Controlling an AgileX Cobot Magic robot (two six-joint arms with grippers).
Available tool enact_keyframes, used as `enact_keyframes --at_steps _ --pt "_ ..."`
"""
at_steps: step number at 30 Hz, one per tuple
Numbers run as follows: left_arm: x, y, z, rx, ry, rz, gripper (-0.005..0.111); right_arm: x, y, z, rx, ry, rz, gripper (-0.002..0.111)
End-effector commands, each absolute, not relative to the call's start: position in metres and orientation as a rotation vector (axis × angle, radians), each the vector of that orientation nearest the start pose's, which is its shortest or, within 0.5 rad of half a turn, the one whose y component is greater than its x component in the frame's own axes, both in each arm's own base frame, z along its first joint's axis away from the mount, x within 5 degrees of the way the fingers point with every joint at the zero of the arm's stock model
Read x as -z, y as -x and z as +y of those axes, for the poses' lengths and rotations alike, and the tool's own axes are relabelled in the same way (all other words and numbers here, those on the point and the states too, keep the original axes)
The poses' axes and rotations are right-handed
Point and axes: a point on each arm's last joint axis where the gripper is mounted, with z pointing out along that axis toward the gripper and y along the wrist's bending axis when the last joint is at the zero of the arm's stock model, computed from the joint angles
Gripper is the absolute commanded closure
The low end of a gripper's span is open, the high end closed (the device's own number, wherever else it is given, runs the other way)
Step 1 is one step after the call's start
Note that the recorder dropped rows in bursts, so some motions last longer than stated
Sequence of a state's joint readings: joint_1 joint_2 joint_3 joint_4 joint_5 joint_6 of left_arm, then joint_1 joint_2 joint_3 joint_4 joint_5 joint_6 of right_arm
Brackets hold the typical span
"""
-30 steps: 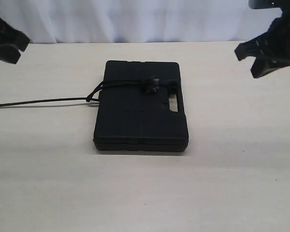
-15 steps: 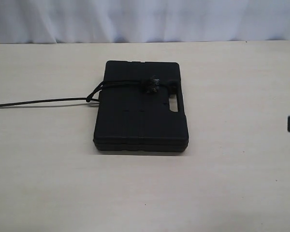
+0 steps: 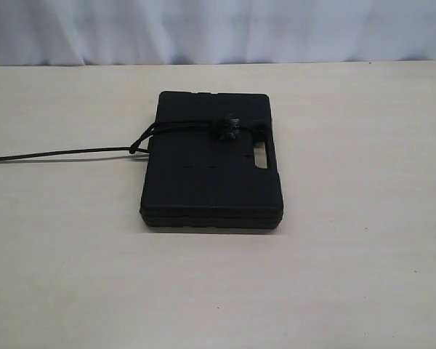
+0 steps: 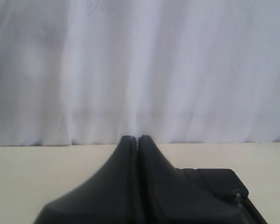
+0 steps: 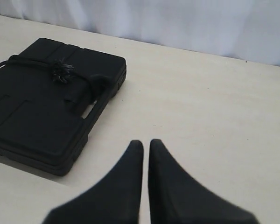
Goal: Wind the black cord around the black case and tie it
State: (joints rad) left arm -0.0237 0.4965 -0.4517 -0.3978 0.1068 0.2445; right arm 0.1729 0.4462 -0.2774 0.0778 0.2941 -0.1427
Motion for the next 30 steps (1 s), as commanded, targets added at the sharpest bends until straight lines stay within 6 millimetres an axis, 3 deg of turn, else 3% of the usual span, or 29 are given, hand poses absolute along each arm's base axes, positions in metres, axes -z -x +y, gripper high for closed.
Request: enact_keyframes --at_steps 1,6,7,9,19,23,30 --pt "-0.278 -0.09 -0.004 0.159 0.1 1.594 0.107 -0.226 -0.077 0.017 -0.127 0.218 1.879 0.104" --pt "-0.207 -0.063 -0.002 0.143 0.089 1.582 0.107 -0.187 -0.058 0.014 -0.165 0.186 1.827 0.104" --pt "-0.204 -0.057 -0.005 0.141 0.045 1.597 0.107 -0.185 -0.056 0.014 -0.166 0.184 1.802 0.104" --pt "-0.183 -0.053 -0.01 0.135 -0.061 1.819 0.107 -0.182 -0.052 0.014 -0.169 0.198 1.825 0.104" --pt "-0.187 -0.054 -0.008 0.098 -0.06 1.773 0.107 -0.185 -0.052 0.014 -0.156 0.209 1.789 0.104" --pt "-0.186 -0.054 -0.005 -0.01 -0.134 1.775 0.107 -0.184 -0.053 0.011 -0.058 0.269 1.781 0.104" --pt "-0.186 -0.054 -0.005 -0.021 -0.141 1.775 0.107 -0.185 -0.054 0.003 0.107 0.264 1.782 0.104"
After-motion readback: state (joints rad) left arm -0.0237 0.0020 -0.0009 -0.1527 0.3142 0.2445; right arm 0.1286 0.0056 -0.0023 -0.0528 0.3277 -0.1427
